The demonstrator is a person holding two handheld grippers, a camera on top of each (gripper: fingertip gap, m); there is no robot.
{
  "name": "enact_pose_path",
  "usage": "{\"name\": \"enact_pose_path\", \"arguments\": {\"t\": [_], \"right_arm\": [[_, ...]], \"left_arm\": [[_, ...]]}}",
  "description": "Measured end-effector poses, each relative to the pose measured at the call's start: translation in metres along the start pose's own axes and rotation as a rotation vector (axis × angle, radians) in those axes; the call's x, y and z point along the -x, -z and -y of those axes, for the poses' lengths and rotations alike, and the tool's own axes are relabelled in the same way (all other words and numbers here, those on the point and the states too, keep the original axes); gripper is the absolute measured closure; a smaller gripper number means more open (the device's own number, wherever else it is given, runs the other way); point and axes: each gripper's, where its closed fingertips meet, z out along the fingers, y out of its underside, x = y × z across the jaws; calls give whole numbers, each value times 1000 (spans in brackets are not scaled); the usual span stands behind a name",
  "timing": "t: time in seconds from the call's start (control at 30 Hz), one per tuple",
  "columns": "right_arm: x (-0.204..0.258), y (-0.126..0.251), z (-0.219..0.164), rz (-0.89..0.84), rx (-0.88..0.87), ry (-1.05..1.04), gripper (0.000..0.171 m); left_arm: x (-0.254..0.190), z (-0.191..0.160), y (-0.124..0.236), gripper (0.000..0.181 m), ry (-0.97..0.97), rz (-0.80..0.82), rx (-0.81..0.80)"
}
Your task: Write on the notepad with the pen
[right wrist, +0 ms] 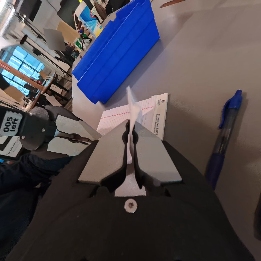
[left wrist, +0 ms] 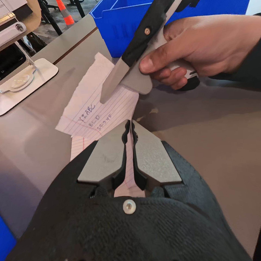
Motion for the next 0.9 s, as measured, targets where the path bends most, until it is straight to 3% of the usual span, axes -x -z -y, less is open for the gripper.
{"name": "enact_pose_path", "arguments": {"t": [0.1, 0.3, 0.37, 0.5, 0.7, 0.9], "right_arm": [[3, 1, 2, -37, 7, 98, 171], [22, 23, 27, -155, -98, 349, 171], [31, 29, 31, -149, -117, 399, 171], [45, 44, 39, -178, -137, 491, 171], [81, 83, 51, -149, -215, 525, 171], [112, 168, 79, -126, -282, 501, 171]], "left_arm": [[-7, -4, -1, 165, 5, -45, -1], [-23, 0, 25, 130, 162, -309, -17], [-16, 0, 39, 128, 193, -342, -19], [15, -11, 54, 127, 182, -237, 9], [13, -36, 59, 130, 144, -241, 73], [3, -69, 38, 133, 153, -249, 193]]}}
